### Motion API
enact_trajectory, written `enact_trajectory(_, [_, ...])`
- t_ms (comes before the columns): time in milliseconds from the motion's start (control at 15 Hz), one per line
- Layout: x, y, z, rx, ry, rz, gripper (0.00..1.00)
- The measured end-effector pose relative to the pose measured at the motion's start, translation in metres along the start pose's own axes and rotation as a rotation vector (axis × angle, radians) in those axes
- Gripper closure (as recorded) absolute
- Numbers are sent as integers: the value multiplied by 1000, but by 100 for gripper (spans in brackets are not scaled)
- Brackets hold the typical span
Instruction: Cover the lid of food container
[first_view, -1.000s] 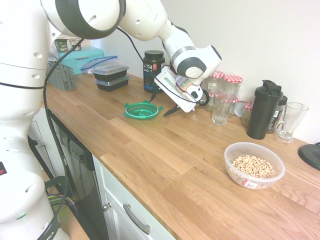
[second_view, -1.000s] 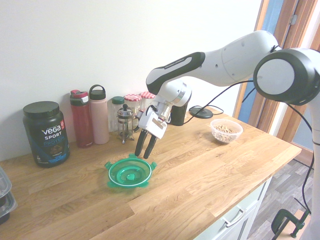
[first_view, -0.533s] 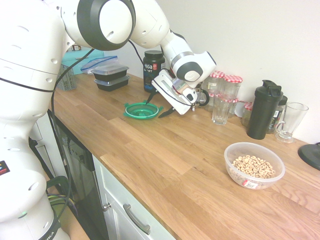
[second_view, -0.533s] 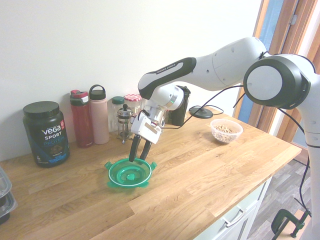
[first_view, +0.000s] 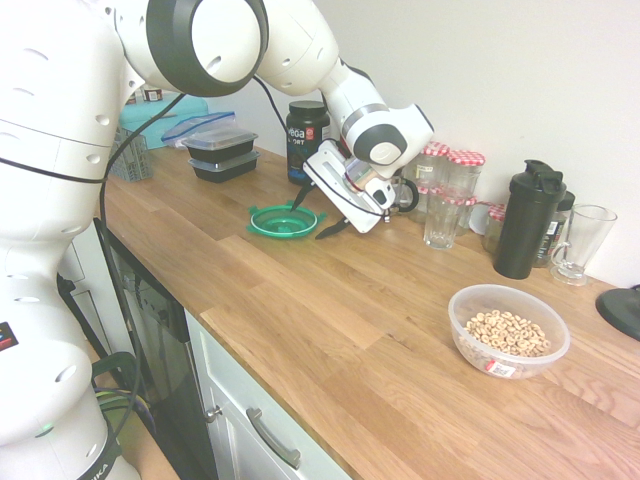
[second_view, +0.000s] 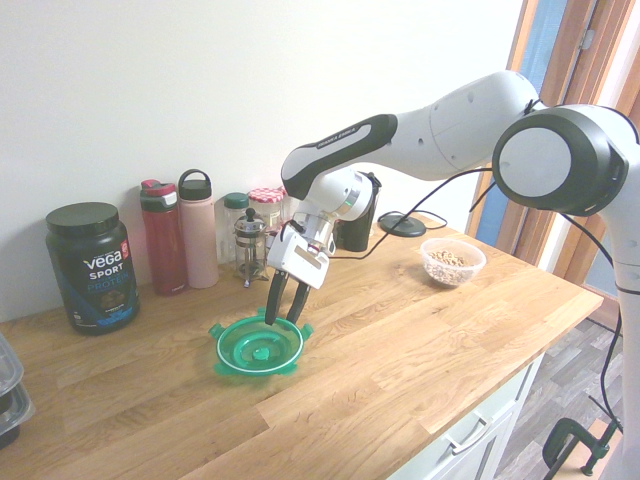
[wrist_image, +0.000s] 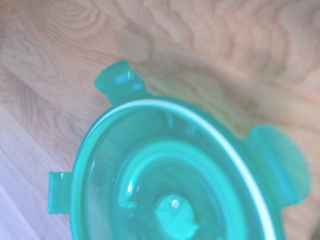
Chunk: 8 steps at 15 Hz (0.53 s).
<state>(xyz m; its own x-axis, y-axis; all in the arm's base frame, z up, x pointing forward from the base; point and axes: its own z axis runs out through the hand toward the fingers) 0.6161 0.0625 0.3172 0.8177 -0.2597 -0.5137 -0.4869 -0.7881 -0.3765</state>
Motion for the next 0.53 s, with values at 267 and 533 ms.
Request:
enact_trajectory(267, [-4,0,4,2,0,3,100])
enact_trajectory(533, [-9,-1,9,-1,-5,0,100])
